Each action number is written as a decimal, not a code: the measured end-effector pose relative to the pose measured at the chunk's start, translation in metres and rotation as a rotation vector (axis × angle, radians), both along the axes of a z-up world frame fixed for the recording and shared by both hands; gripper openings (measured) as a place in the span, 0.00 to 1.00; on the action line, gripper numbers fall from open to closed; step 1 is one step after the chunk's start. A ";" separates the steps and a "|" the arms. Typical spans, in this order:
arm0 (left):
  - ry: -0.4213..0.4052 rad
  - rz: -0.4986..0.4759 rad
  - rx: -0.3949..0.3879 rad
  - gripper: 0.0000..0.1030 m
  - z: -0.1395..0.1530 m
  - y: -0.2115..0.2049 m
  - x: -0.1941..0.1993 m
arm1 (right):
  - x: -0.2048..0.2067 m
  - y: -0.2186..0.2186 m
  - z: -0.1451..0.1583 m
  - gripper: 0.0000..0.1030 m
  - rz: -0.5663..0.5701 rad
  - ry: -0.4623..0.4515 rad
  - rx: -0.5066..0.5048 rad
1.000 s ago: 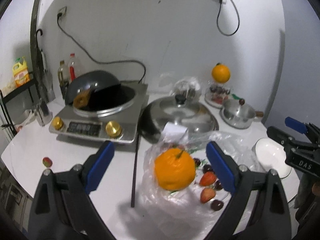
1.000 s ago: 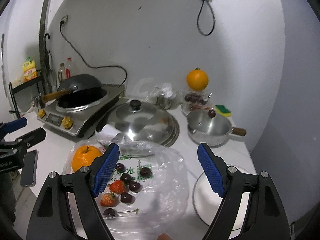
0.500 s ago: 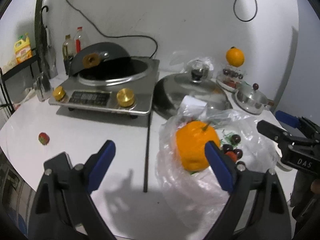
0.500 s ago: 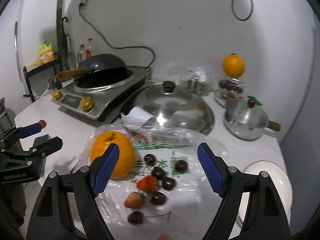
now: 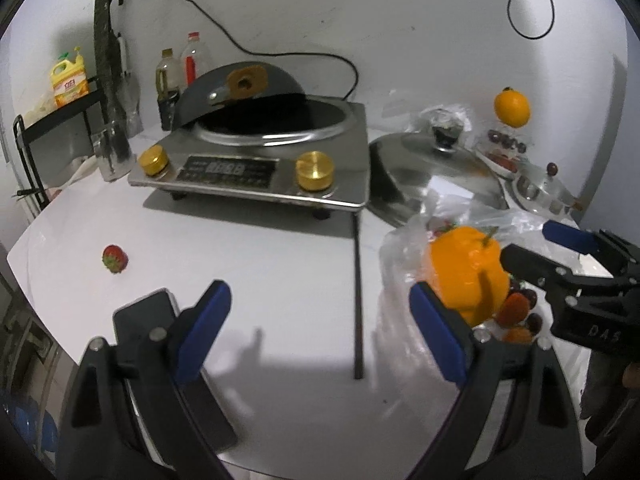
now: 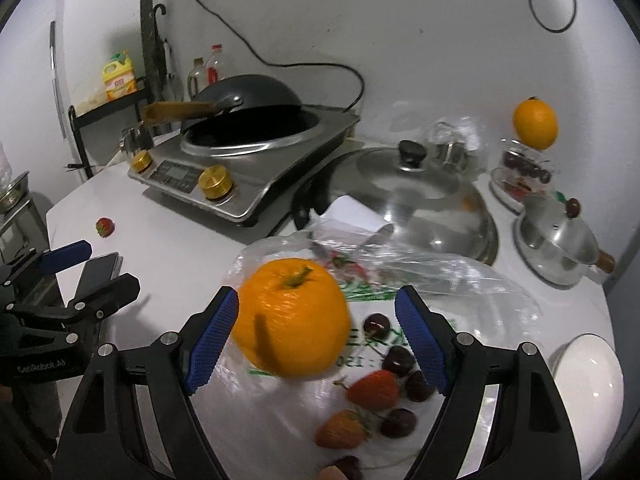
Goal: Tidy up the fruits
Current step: 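Move the right gripper down to the large orange and close on it, then lift the orange with the right gripper and carry it over the white plate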
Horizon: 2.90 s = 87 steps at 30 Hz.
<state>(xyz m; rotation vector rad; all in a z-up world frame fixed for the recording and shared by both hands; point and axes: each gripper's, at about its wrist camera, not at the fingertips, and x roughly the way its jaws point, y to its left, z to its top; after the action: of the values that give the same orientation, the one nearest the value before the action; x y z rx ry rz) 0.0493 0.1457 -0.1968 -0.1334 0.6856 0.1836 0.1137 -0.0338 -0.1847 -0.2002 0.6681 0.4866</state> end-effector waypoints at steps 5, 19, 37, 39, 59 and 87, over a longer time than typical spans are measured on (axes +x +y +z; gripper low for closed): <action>0.003 0.012 -0.016 0.89 -0.004 0.013 0.004 | 0.010 0.014 -0.010 0.81 0.018 0.032 0.003; 0.042 -0.017 -0.043 0.89 -0.022 0.025 0.023 | 0.035 0.030 -0.043 0.86 -0.011 0.095 -0.012; 0.042 -0.092 -0.039 0.89 -0.019 0.016 0.032 | 0.034 0.035 -0.046 0.81 0.002 0.048 -0.008; 0.036 -0.106 -0.033 0.89 -0.016 0.013 0.032 | 0.033 0.033 -0.046 0.80 -0.006 0.052 0.005; -0.025 -0.133 -0.030 0.89 0.012 -0.028 0.022 | 0.006 -0.027 0.004 0.80 -0.064 -0.025 0.067; -0.037 -0.204 0.030 0.89 0.040 -0.149 0.031 | -0.012 -0.177 0.027 0.80 -0.189 -0.067 0.133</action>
<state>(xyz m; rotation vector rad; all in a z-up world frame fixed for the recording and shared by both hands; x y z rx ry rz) 0.0802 -0.0028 -0.1564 -0.0370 0.6549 -0.0041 0.1018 -0.2112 -0.1581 -0.0275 0.5807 0.3399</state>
